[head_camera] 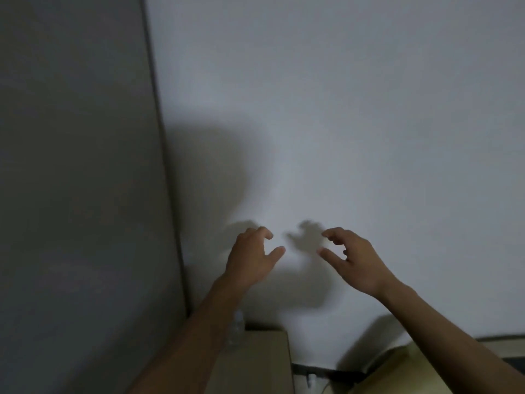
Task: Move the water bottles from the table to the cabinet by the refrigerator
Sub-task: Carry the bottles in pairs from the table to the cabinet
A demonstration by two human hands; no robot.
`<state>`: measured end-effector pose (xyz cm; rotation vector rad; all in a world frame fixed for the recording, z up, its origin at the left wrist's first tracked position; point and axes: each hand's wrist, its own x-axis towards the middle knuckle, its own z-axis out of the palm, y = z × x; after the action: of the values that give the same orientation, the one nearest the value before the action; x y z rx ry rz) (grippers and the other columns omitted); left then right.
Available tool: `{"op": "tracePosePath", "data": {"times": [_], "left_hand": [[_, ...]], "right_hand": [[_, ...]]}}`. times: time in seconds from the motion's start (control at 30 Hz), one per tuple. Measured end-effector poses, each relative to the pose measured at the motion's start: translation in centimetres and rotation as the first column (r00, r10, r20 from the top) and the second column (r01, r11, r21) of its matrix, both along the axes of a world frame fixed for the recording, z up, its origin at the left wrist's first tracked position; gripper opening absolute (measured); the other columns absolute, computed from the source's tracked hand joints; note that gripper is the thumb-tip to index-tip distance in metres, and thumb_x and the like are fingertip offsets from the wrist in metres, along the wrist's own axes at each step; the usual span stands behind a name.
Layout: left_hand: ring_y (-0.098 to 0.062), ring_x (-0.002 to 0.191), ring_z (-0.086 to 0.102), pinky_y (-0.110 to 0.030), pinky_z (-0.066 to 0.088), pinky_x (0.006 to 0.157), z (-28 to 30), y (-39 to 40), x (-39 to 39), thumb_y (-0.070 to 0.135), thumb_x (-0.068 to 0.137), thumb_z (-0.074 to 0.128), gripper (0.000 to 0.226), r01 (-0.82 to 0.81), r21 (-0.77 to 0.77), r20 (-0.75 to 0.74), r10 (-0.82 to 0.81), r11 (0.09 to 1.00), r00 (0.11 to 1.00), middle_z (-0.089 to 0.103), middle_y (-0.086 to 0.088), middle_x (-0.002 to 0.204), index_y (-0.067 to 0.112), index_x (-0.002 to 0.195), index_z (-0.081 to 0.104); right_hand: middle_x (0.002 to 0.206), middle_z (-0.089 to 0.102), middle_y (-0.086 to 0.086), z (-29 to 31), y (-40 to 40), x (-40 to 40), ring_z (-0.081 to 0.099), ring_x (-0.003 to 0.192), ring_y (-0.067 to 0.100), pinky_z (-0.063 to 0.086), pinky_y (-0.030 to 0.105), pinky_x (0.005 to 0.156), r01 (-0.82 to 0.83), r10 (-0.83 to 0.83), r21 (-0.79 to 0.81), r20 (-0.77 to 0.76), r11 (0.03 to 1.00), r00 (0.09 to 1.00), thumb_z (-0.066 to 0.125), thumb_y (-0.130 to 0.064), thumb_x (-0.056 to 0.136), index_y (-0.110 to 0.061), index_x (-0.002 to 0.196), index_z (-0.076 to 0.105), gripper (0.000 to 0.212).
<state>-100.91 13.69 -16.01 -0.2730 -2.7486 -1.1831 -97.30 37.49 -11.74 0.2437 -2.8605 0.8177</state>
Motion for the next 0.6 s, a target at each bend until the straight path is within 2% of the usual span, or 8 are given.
{"op": "tracePosePath", "data": {"times": [0.23, 0.33, 0.43, 0.53, 0.6], "left_hand": [[-0.018, 0.11, 0.054, -0.038, 0.046, 0.096, 2.4, 9.6, 1.7, 0.047, 0.086, 0.066, 0.036, 0.102, -0.052, -0.062, -0.105, 0.993, 0.993, 0.062, 0.005, 0.116, 0.023, 0.113, 0.063], [-0.017, 0.101, 0.06, -0.036, 0.049, 0.091, 3.3, 14.3, 2.6, 0.041, 0.085, 0.071, 0.029, 0.144, -0.052, -0.119, -0.149, 0.988, 0.982, 0.065, 0.005, 0.109, 0.022, 0.106, 0.066], [-0.018, 0.101, 0.061, -0.032, 0.048, 0.091, 4.5, 19.9, 3.5, 0.038, 0.085, 0.073, 0.029, 0.18, -0.064, -0.144, -0.188, 0.981, 0.972, 0.067, 0.003, 0.111, 0.019, 0.106, 0.068], [-0.017, 0.104, 0.059, -0.033, 0.047, 0.093, 5.5, 25.3, 4.2, 0.043, 0.085, 0.071, 0.033, 0.252, -0.148, -0.114, -0.27, 0.956, 0.956, 0.065, 0.003, 0.116, 0.022, 0.11, 0.066], [-0.017, 0.107, 0.059, -0.034, 0.047, 0.094, 5.9, 28.6, 4.6, 0.047, 0.085, 0.069, 0.038, 0.306, -0.214, -0.092, -0.331, 0.928, 0.939, 0.064, 0.003, 0.118, 0.022, 0.114, 0.064]], "right_hand": [[0.123, 0.062, -0.006, 1.7, 8.7, 4.3, 0.056, 0.11, 0.009, 0.05, 0.03, 0.091, 0.128, -0.133, -0.066, -0.068, 0.99, 0.989, 0.062, -0.045, 0.092, -0.024, 0.127, 0.058, 0.041], [0.122, 0.063, -0.007, 1.5, 13.3, 6.3, 0.058, 0.11, 0.011, 0.05, 0.031, 0.093, 0.183, -0.197, -0.144, -0.086, 0.972, 0.977, 0.062, -0.043, 0.093, -0.022, 0.126, 0.059, 0.039], [0.125, 0.061, -0.01, 1.3, 18.2, 8.1, 0.056, 0.112, 0.007, 0.048, 0.027, 0.094, 0.216, -0.237, -0.206, -0.081, 0.954, 0.968, 0.061, -0.044, 0.094, -0.024, 0.128, 0.057, 0.04], [0.13, 0.058, -0.009, 1.6, 23.1, 9.7, 0.052, 0.112, 0.004, 0.042, 0.02, 0.092, 0.257, -0.279, -0.201, -0.091, 0.945, 0.956, 0.058, -0.046, 0.094, -0.025, 0.132, 0.054, 0.043], [0.132, 0.057, -0.006, 1.8, 26.3, 11.0, 0.051, 0.115, 0.007, 0.039, 0.02, 0.091, 0.316, -0.336, -0.191, -0.08, 0.929, 0.939, 0.057, -0.047, 0.094, -0.024, 0.134, 0.052, 0.046]]}}
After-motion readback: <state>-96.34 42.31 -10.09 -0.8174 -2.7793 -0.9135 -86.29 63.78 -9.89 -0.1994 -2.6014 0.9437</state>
